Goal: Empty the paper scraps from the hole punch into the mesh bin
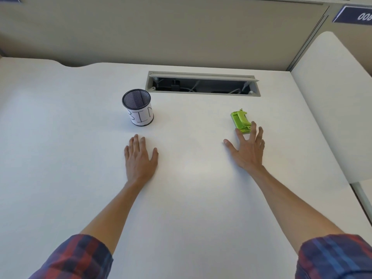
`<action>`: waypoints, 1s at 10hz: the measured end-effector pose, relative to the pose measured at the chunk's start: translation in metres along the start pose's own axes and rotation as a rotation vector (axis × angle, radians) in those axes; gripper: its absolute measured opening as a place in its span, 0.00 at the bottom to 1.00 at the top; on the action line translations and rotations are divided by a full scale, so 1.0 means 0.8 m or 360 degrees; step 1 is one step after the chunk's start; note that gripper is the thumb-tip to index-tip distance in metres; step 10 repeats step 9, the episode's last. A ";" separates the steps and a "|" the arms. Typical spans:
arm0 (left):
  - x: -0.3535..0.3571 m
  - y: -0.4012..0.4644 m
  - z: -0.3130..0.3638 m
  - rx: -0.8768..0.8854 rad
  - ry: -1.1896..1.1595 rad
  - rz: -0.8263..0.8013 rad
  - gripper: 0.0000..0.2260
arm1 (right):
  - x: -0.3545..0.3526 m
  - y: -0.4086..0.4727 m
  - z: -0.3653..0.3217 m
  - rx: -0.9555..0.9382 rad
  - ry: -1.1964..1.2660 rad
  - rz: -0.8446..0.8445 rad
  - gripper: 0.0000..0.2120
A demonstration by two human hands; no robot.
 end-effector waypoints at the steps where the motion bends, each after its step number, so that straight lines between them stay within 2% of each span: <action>1: 0.001 0.001 0.000 0.0005 0.0012 -0.0006 0.26 | 0.006 0.011 -0.003 0.0009 -0.0007 -0.0110 0.33; 5: 0.001 0.001 0.001 0.0012 0.0015 -0.0008 0.25 | -0.012 0.045 -0.015 0.0169 0.0009 -0.0167 0.33; 7: 0.001 0.003 0.001 0.0012 0.0024 -0.0004 0.29 | -0.014 0.045 -0.013 0.0149 0.0004 -0.0172 0.33; 9: 0.003 0.004 -0.002 0.0022 0.0029 -0.0005 0.29 | -0.010 0.014 -0.015 0.0043 0.0011 0.0178 0.33; 10: 0.003 0.004 -0.002 0.0022 0.0029 -0.0005 0.29 | -0.010 0.014 -0.015 0.0043 0.0011 0.0178 0.33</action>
Point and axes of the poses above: each hand's wrist, its own y-axis towards the middle knuckle, its own x-axis out of the palm, z = x × y, the point moved 2 cm from there along y, towards the middle knuckle, and after that the axes turned 3 degrees about -y, right-handed, at the moved point
